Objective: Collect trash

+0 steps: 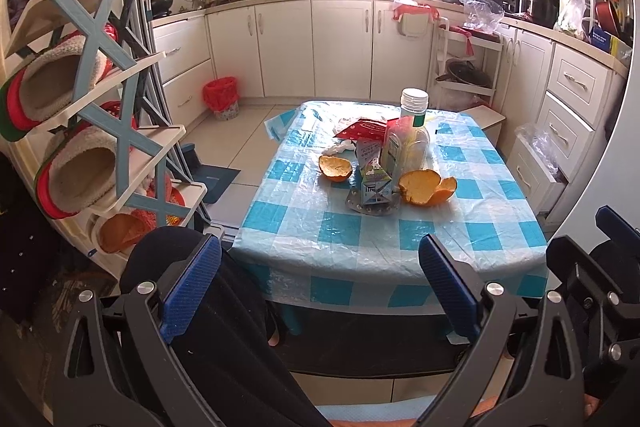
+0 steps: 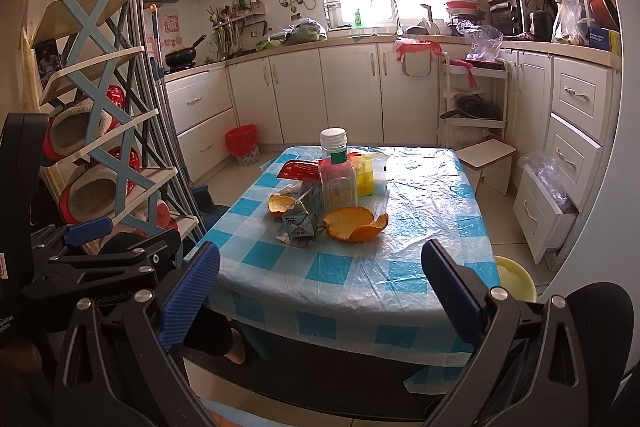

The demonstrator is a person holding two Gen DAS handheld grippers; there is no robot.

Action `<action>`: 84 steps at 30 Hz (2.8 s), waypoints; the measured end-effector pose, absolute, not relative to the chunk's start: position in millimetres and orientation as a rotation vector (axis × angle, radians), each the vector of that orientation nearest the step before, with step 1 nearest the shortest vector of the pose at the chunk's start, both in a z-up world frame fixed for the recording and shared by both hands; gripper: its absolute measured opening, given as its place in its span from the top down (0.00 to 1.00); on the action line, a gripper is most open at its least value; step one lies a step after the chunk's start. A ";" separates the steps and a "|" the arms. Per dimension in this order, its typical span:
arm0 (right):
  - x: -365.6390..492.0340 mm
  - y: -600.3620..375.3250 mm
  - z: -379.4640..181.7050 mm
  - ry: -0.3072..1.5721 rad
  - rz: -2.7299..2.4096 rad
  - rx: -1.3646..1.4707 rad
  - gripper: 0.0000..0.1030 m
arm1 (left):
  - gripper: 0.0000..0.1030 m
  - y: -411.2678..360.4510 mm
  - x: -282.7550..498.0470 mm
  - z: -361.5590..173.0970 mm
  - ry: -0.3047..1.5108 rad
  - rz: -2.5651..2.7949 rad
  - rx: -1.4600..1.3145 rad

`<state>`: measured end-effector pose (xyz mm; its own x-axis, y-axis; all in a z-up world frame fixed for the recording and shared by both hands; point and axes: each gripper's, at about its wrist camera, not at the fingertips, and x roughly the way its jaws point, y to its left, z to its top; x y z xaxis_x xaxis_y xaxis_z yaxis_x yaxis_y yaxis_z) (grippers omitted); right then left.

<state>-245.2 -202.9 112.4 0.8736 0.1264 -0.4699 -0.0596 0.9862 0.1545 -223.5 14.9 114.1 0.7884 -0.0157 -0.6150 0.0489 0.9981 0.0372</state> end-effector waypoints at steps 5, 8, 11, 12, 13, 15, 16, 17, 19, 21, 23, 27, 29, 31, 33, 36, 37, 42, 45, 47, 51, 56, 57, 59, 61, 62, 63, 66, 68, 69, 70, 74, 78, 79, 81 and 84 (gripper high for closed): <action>-245.0 -202.4 112.6 0.499 0.097 0.138 0.06 | 0.08 14.8 -223.4 114.4 0.661 -0.034 0.052; -244.9 -202.5 112.6 0.500 0.097 0.138 0.06 | 0.08 14.8 -223.5 114.3 0.662 -0.033 0.052; -245.2 -201.8 113.1 0.502 0.101 0.137 0.06 | 0.08 14.6 -223.3 114.4 0.661 -0.033 0.052; -245.6 -201.4 113.2 0.502 0.103 0.136 0.06 | 0.08 14.8 -223.6 114.3 0.662 -0.034 0.052; -245.9 -200.5 113.3 0.503 0.104 0.136 0.06 | 0.08 14.6 -223.5 114.3 0.662 -0.033 0.052; -246.6 -200.8 113.2 0.505 0.107 0.136 0.06 | 0.08 14.4 -223.4 114.3 0.662 -0.032 0.051; -246.7 -200.4 113.1 0.505 0.107 0.137 0.06 | 0.08 14.5 -223.7 114.2 0.662 -0.033 0.051; -246.7 -200.9 113.0 0.507 0.108 0.137 0.06 | 0.08 14.2 -223.4 114.3 0.661 -0.032 0.051; -247.1 -200.3 112.7 0.509 0.109 0.138 0.06 | 0.08 14.1 -223.5 114.3 0.661 -0.033 0.051; -245.7 -201.9 112.5 0.514 0.111 0.140 0.06 | 0.08 11.6 -224.7 113.8 0.663 -0.037 0.053; -244.0 -203.6 112.2 0.519 0.111 0.143 0.06 | 0.08 9.7 -225.5 112.8 0.665 -0.040 0.055; -241.6 -205.6 109.6 0.529 0.114 0.149 0.06 | 0.08 6.1 -223.3 111.0 0.675 -0.051 0.056; -240.0 -206.8 108.4 0.534 0.114 0.153 0.06 | 0.08 5.3 -222.1 110.0 0.680 -0.057 0.057; -238.8 -207.9 106.7 0.539 0.116 0.156 0.06 | 0.08 5.8 -220.2 109.0 0.686 -0.063 0.056; -237.5 -209.3 104.7 0.545 0.117 0.160 0.06 | 0.08 5.5 -218.6 107.7 0.693 -0.068 0.055; -235.0 -211.2 101.1 0.557 0.118 0.169 0.06 | 0.08 5.5 -215.3 105.6 0.704 -0.076 0.053; -234.1 -211.7 99.9 0.562 0.119 0.172 0.06 | 0.08 5.2 -214.3 104.6 0.709 -0.079 0.051; -229.1 -213.6 93.8 0.585 0.122 0.185 0.06 | 0.08 3.7 -208.5 100.7 0.726 -0.085 0.051; -226.4 -216.1 90.1 0.598 0.123 0.194 0.06 | 0.08 2.2 -205.2 97.6 0.739 -0.089 0.054; -224.2 -217.9 87.2 0.609 0.125 0.199 0.06 | 0.08 1.3 -202.8 96.4 0.744 -0.093 0.055; -217.3 -222.0 82.4 0.617 0.117 0.197 0.06 | 0.08 -0.3 -193.1 92.1 0.753 -0.101 0.062; -197.9 -229.9 74.7 0.627 0.100 0.189 0.06 | 0.08 -1.0 -168.8 86.9 0.758 -0.092 0.069; -192.9 -231.3 73.0 0.628 0.097 0.184 0.06 | 0.08 -1.2 -163.6 86.3 0.755 -0.089 0.072; -183.1 -234.6 69.6 0.632 0.092 0.175 0.06 | 0.08 -2.6 -152.3 85.6 0.748 -0.086 0.077; -172.1 -238.1 65.7 0.638 0.089 0.166 0.06 | 0.08 -5.0 -139.9 84.5 0.737 -0.089 0.093; -166.4 -240.1 63.4 0.644 0.087 0.163 0.06 | 0.08 -6.8 -134.1 84.6 0.730 -0.095 0.106; -160.6 -241.8 61.2 0.651 0.086 0.162 0.06 | 0.08 -9.1 -127.8 84.7 0.719 -0.100 0.123; -145.8 -249.4 53.4 0.678 0.084 0.169 0.06 | 0.08 -14.7 -104.0 83.8 0.704 -0.122 0.169; -137.7 -255.0 48.6 0.693 0.083 0.180 0.06 | 0.08 -19.7 -80.4 77.4 0.741 -0.180 0.200; -134.3 -257.0 46.5 0.701 0.082 0.184 0.06 | 0.08 -21.7 -69.5 73.8 0.761 -0.200 0.217; -132.1 -259.4 43.7 0.710 0.081 0.189 0.06 | 0.08 -23.7 -56.6 70.4 0.766 -0.208 0.245; -126.9 -267.6 30.0 0.754 0.071 0.229 0.06 | 0.08 -27.7 -20.0 64.1 0.736 -0.209 0.317; -120.1 -272.6 17.5 0.808 0.072 0.263 0.06 | 0.08 -39.2 13.1 56.9 0.729 -0.275 0.396; -119.1 -273.3 15.4 0.814 0.072 0.269 0.06 | 0.11 -42.8 18.8 54.7 0.727 -0.283 0.417; -117.2 -273.6 13.2 0.822 0.073 0.274 0.06 | 0.16 -49.7 31.7 51.7 0.718 -0.285 0.446; -113.0 -275.5 8.4 0.832 0.073 0.282 0.06 | 0.17 -56.9 50.1 47.9 0.717 -0.276 0.458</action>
